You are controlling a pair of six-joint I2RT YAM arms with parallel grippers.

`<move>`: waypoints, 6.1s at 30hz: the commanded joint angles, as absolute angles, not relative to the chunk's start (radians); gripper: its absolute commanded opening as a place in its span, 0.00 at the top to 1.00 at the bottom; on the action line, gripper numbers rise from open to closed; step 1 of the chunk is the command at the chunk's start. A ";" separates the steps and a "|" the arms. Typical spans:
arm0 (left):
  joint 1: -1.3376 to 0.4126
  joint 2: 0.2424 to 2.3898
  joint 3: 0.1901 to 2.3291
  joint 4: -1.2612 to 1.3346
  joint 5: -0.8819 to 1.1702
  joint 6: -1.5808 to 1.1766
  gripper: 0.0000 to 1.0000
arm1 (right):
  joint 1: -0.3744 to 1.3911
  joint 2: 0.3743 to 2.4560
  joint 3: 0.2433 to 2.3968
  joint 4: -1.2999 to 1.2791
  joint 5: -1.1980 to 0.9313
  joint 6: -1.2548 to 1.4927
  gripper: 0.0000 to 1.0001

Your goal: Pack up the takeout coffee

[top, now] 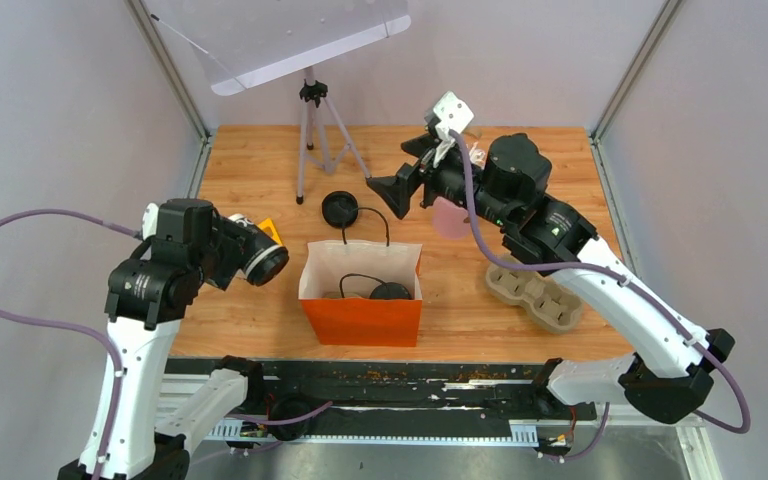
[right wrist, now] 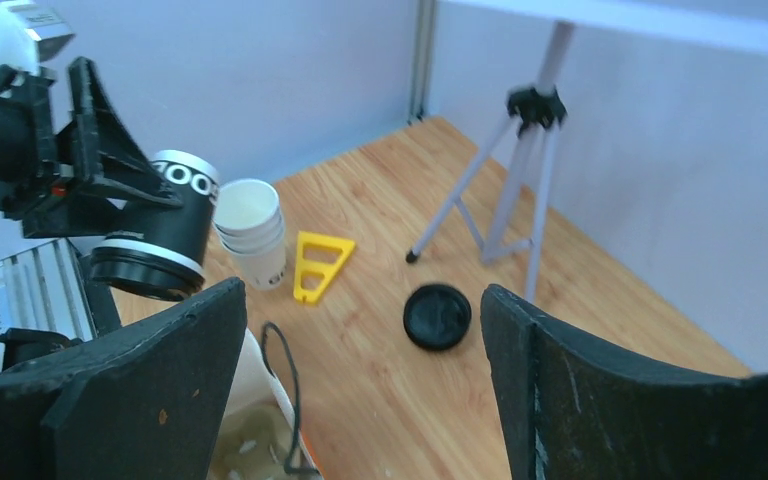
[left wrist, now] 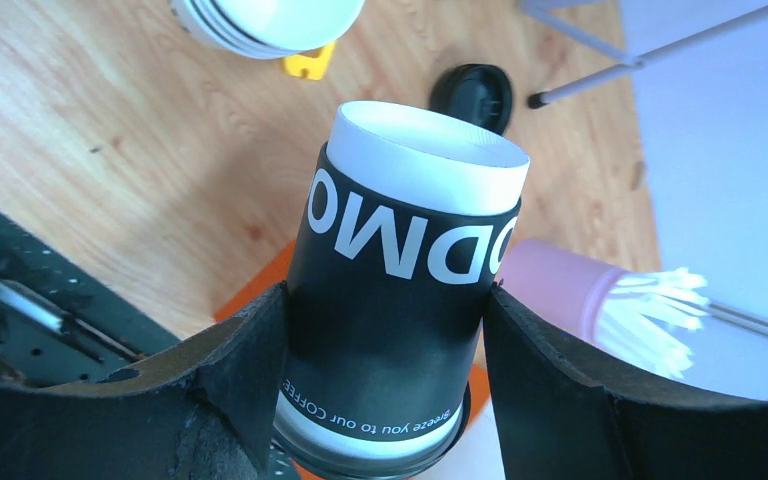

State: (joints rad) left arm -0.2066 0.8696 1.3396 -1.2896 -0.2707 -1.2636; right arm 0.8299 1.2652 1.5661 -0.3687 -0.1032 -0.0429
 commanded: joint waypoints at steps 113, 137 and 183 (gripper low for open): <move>-0.198 0.867 1.542 -0.909 0.202 -1.609 0.49 | 1.094 1.412 1.214 0.494 -0.236 -1.009 0.24; -0.198 0.857 1.532 -0.887 0.199 -1.592 0.28 | 1.094 1.427 1.226 0.512 -0.169 -0.995 0.27; -0.198 0.890 1.542 -0.995 0.139 -1.118 0.00 | 1.051 1.268 1.546 -0.225 0.554 -0.610 0.31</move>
State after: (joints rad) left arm -0.2005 0.8650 1.4963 -0.9489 0.1772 -1.2938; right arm 1.0523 1.3560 1.4773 -0.0608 0.4232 -0.7189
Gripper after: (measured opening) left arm 0.998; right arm 0.751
